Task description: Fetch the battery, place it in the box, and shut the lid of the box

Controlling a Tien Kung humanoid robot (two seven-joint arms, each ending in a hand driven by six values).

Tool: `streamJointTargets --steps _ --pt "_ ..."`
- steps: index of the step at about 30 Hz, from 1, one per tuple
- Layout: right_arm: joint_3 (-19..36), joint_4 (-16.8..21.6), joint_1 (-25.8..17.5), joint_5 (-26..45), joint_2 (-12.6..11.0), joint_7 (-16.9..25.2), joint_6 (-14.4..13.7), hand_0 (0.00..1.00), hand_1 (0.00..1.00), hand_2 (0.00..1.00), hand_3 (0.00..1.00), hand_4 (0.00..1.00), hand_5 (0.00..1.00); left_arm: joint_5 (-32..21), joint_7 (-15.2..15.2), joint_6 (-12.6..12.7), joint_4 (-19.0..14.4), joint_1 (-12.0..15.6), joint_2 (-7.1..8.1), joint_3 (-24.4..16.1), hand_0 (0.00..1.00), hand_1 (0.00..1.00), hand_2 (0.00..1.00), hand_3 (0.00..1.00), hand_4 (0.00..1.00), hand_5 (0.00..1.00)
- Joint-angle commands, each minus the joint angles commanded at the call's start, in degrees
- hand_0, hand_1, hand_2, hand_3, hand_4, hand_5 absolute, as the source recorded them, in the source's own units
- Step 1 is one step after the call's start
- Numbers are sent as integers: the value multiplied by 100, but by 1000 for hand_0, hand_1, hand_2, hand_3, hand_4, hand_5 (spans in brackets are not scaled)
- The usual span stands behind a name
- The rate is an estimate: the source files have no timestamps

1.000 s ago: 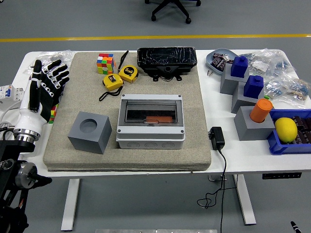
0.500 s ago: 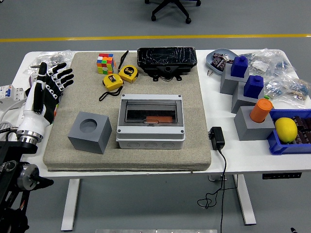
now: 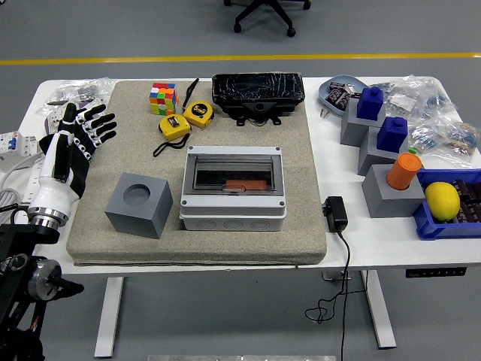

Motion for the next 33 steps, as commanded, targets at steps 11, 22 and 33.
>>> streamJointTargets --steps 11,22,33 --pt "741 0 -1 -939 -19 -531 1370 198 222 311 288 998 722 95 -29 3 17 -15 4 -22 734 748 722 748 998 998" --pt "899 0 65 -994 -9 -491 1698 932 861 837 857 998 994 425 -53 -49 40 -66 17 -77 844 917 853 798 998 923" --pt "848 0 189 -905 4 -435 1812 998 985 953 975 998 998 347 13 -86 44 -134 11 -91 870 945 878 825 998 955"
